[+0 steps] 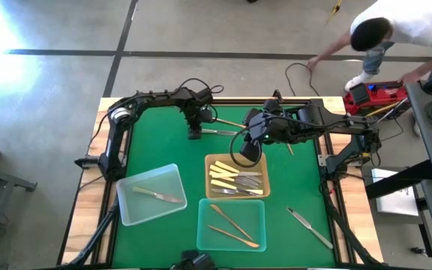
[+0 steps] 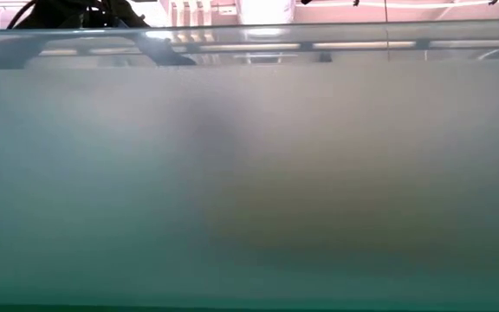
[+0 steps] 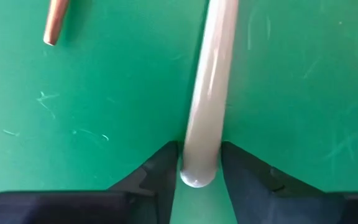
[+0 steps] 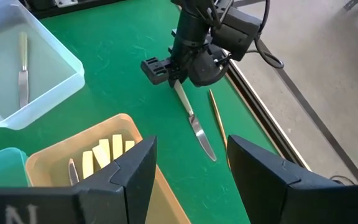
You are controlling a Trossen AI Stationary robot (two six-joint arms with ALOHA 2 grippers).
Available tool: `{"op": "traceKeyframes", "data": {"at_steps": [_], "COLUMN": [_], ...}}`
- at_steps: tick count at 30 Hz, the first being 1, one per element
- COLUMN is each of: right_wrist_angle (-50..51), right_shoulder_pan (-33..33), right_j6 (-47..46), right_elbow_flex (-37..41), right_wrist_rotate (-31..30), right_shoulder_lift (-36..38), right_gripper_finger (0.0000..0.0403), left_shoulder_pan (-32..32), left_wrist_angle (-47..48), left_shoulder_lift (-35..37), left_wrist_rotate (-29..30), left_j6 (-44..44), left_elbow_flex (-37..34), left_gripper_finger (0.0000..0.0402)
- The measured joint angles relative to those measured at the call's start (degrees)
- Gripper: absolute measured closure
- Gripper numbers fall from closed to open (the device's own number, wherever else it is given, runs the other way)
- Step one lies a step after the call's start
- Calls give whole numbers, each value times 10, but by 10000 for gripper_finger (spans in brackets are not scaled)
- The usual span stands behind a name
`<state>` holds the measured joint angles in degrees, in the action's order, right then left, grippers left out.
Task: Sort silverware by color (type)
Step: Put the green table knife into the white bin
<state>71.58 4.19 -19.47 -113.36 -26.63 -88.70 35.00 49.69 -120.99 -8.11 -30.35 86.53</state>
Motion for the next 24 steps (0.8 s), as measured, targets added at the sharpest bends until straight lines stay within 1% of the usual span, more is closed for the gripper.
{"op": "traceKeyframes", "data": {"at_steps": [4,6,8,11,13,19,24], "right_wrist_angle": [-2,-3,-3,-4,-4,-4,-4], "right_shoulder_pan": [0,0,0,0,0,0,0], "right_j6": [0,0,0,0,0,0,0], "right_elbow_flex": [0,0,0,0,0,0,0], "right_wrist_rotate": [0,0,0,0,0,0,0], "right_shoulder_lift": [0,0,0,0,0,0,0], "right_gripper_finger": [213,213,213,213,213,213,213], "left_shoulder_pan": [0,0,-1,0,-1,-1,-1], "left_wrist_angle": [-4,-12,-20,-18,-16,9,3], "left_shoulder_lift": [-11,-17,-20,-19,-14,16,67], "left_wrist_rotate": [1,-13,-22,-34,-32,-41,-62], "left_j6": [4,18,34,45,46,50,56], "left_elbow_flex": [1,2,3,2,2,-5,-23], "left_gripper_finger": [340,372,390,391,392,394,395]}}
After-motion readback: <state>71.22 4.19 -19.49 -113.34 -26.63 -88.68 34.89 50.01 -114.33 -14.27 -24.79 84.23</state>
